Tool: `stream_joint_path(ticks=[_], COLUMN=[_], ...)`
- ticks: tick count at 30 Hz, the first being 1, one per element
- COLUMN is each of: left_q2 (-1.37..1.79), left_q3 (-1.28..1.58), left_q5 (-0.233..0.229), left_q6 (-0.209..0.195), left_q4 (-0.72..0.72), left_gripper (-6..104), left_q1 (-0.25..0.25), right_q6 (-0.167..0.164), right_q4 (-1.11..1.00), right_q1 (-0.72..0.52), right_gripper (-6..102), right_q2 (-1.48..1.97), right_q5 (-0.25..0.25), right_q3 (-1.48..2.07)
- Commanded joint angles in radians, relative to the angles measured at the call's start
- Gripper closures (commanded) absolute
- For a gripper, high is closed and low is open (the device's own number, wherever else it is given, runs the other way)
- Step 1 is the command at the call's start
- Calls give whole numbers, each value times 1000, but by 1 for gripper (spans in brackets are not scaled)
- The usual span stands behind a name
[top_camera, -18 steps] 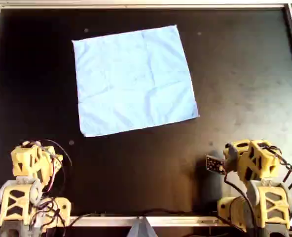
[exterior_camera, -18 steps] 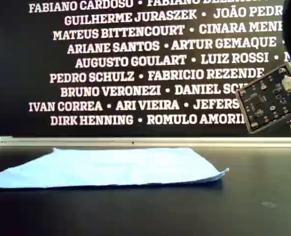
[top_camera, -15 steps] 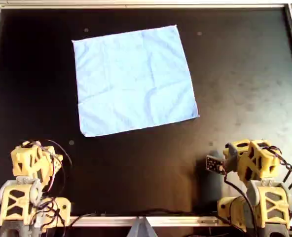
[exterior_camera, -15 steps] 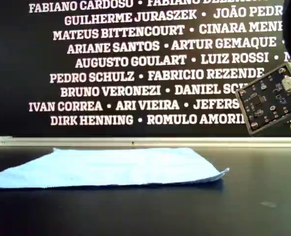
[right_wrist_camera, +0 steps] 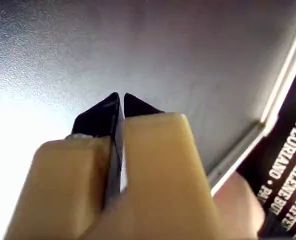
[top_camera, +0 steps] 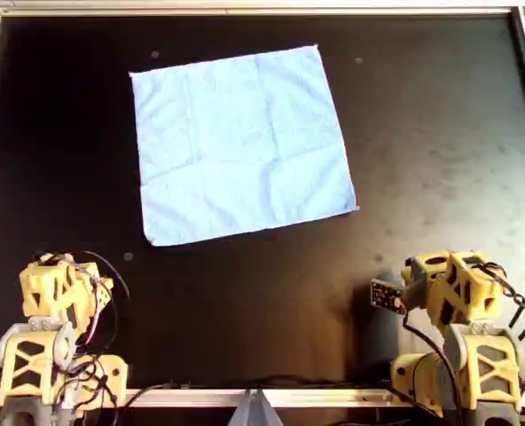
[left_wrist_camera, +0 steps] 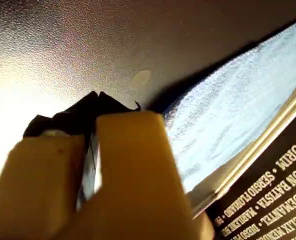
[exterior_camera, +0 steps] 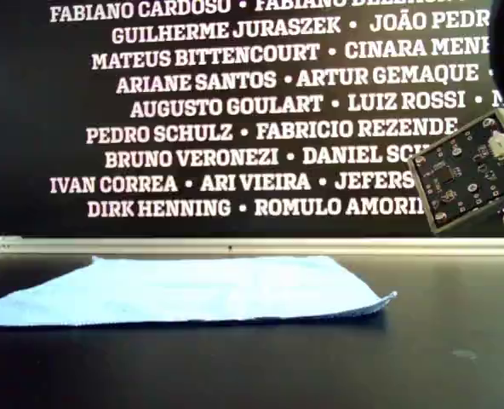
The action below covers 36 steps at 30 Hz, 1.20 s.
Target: Fold a cloth
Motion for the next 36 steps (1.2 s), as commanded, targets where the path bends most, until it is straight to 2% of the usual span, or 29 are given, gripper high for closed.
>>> stream_joint_path(ticks=[1,24,30,31,33,36], left_q2=[3,3,8,8,8,8], left_q3=[-26,-26,-40,-41,-41,-32], left_q5=[-8,6,9,9,9,9], left_q6=[-3,-5,-5,-6,-6,-6], left_q4=[-5,-5,-48,-67,-121,-187], left_gripper=[98,98,97,97,92,81], left_q1=[-12,-21,-23,-23,-23,-23], right_q6=[-5,-5,-5,6,8,8], right_q4=[-3,-3,-41,-57,-104,-166], right_q1=[6,-2,5,5,5,5], right_gripper=[92,92,92,91,89,81], right_q2=[37,37,37,37,37,37], right_q5=[5,-3,-9,-11,-11,-11], right_q3=[14,14,-6,-12,-17,-23])
